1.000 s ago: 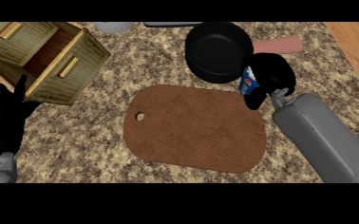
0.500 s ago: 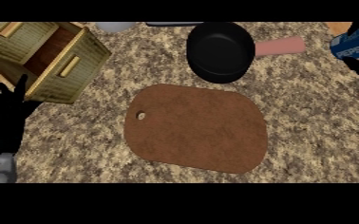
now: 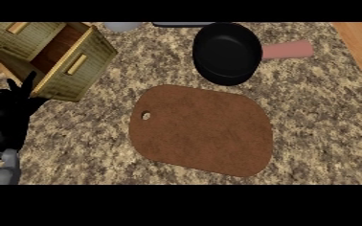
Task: Pick the can from the cutting board and place it in the pot
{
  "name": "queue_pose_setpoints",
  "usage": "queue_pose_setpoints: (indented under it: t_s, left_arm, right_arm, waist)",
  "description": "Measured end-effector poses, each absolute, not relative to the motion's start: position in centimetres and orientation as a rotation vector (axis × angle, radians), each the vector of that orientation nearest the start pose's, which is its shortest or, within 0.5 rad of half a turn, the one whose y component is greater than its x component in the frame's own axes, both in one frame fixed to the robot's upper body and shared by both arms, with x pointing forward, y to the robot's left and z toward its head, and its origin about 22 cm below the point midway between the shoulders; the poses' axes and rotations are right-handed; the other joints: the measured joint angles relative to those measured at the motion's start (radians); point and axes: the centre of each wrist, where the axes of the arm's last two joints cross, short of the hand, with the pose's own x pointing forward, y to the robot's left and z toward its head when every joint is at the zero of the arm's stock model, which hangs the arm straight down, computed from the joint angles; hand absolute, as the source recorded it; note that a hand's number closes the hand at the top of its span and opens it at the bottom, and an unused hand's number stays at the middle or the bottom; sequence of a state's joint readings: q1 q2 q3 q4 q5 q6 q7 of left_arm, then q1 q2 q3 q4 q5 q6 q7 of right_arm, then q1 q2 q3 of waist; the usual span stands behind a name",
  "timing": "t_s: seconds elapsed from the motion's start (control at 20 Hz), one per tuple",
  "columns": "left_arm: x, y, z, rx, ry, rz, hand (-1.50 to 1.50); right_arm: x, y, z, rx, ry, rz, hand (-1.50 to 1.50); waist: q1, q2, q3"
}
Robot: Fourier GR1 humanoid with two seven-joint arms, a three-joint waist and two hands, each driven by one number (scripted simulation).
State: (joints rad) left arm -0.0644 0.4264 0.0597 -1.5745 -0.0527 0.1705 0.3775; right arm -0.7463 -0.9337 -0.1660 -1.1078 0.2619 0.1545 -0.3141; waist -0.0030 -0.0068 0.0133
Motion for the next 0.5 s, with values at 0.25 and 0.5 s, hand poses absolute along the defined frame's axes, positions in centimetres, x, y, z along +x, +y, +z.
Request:
queue_pose_setpoints:
  t_s: [0.25, 0.5]
  left_arm:
    - [26.0, 33.2, 5.8, 0.543, -1.294, -0.109, 0.00]
    - [26.6, 32.7, 5.9, 0.555, -1.290, -0.122, 0.00]
  right_arm:
    - [34.4, -41.0, 32.9, -0.915, -2.013, 0.829, 1.50]
    - [35.8, -37.0, 35.3, -0.839, -1.975, 0.887, 1.50]
  waist:
    - [0.010, -0.003, 0.000]
    - [0.022, -0.002, 0.000]
